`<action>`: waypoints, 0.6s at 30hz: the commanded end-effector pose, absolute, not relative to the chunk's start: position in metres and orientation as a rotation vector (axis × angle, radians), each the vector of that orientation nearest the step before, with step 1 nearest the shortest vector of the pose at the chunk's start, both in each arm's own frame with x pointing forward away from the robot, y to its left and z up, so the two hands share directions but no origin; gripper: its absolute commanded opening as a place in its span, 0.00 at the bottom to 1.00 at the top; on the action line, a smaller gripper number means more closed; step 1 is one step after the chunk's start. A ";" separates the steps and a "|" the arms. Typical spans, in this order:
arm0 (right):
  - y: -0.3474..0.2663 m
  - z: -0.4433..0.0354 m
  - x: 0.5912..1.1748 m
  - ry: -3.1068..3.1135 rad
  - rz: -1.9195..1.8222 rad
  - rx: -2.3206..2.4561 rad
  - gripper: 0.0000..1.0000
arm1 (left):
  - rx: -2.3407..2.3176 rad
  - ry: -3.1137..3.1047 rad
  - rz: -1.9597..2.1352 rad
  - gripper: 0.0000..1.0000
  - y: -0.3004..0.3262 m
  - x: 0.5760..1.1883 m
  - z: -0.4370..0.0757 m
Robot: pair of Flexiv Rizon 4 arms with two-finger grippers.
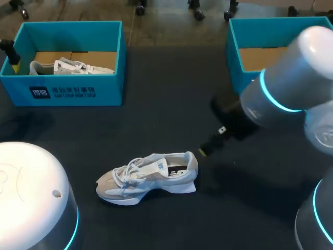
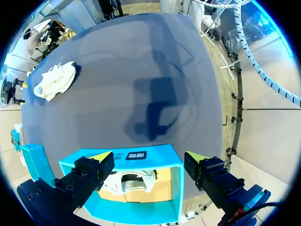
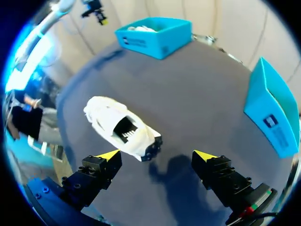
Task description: Take the shoe out of the shoebox, open the shoe tongue, remove and reinsert the insole, then place the shoe into the shoebox
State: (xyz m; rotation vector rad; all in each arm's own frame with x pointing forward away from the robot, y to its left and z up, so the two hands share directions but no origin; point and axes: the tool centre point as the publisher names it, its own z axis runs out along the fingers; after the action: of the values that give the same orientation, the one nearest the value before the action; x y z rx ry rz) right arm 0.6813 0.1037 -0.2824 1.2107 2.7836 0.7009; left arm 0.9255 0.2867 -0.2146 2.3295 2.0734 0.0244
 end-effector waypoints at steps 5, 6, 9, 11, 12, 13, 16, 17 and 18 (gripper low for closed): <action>0.082 -0.315 0.691 2.875 1.818 -0.016 1.00 | 2.330 2.073 0.028 1.00 0.287 0.925 -0.214; 0.080 -0.317 0.692 2.847 1.861 -0.080 1.00 | 2.330 2.073 0.028 1.00 0.287 0.925 -0.214; 0.076 -0.320 0.693 2.805 1.866 -0.201 1.00 | 2.330 2.073 0.028 1.00 0.287 0.925 -0.214; 0.076 -0.320 0.693 2.805 1.866 -0.201 1.00 | 2.330 2.073 0.028 1.00 0.287 0.925 -0.214; 0.076 -0.320 0.693 2.805 1.866 -0.201 1.00 | 2.330 2.073 0.028 1.00 0.287 0.925 -0.214; 0.076 -0.320 0.693 2.805 1.866 -0.201 1.00 | 2.330 2.073 0.028 1.00 0.287 0.925 -0.214; 0.076 -0.320 0.693 2.805 1.866 -0.201 1.00 | 2.330 2.073 0.028 1.00 0.287 0.925 -0.214; 0.076 -0.320 0.693 2.805 1.866 -0.201 1.00 | 2.330 2.073 0.028 1.00 0.287 0.925 -0.214; 0.076 -0.320 0.693 2.805 1.866 -0.201 1.00 | 2.330 2.073 0.028 1.00 0.287 0.925 -0.214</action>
State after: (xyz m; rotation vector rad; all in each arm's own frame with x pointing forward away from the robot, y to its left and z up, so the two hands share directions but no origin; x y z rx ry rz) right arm 0.6914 0.0800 -0.3158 0.2932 2.9790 1.3362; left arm 0.9255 0.2867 -0.2146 2.3295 2.0734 0.0243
